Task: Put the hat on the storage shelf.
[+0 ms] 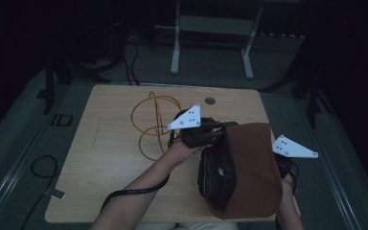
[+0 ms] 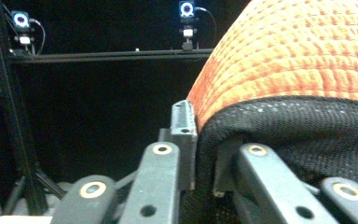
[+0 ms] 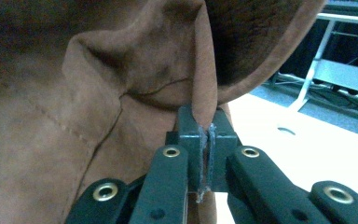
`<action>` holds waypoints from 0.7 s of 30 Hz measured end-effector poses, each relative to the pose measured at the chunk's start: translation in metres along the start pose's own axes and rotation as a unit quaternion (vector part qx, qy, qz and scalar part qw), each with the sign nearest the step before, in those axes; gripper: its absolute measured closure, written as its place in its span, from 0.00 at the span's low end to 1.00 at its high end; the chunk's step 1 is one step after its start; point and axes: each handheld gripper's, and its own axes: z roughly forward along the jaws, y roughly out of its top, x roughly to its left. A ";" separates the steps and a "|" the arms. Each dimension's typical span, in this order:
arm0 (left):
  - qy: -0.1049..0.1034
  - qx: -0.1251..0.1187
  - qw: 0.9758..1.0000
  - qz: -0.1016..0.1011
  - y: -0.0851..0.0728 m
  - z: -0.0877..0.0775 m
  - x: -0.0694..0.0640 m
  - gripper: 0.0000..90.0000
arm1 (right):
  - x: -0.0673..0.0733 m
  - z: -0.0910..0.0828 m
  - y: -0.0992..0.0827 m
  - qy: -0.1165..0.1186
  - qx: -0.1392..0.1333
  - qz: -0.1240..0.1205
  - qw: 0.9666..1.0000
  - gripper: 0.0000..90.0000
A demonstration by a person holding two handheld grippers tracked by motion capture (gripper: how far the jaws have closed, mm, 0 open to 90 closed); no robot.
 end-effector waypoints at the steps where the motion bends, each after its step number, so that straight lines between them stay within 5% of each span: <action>1: -0.004 0.002 1.000 0.006 0.002 -0.001 -0.001 0.85 | -0.001 -0.003 0.002 0.002 -0.003 -0.002 1.000 0.97; 5: 0.004 0.024 0.999 0.029 0.011 -0.003 -0.006 0.74 | -0.003 -0.008 0.006 -0.001 -0.011 -0.003 1.000 0.98; 12: 0.047 0.061 0.996 0.044 0.022 -0.008 -0.011 0.55 | -0.002 -0.014 0.013 -0.006 -0.017 -0.010 1.000 0.98; 15: 0.069 0.083 0.993 0.053 0.026 -0.011 -0.012 0.53 | -0.002 -0.017 0.016 -0.012 -0.023 -0.012 1.000 0.98; 21: 0.115 0.132 0.982 0.070 0.031 -0.017 -0.014 0.46 | -0.005 -0.024 0.021 -0.031 -0.032 -0.018 0.999 0.98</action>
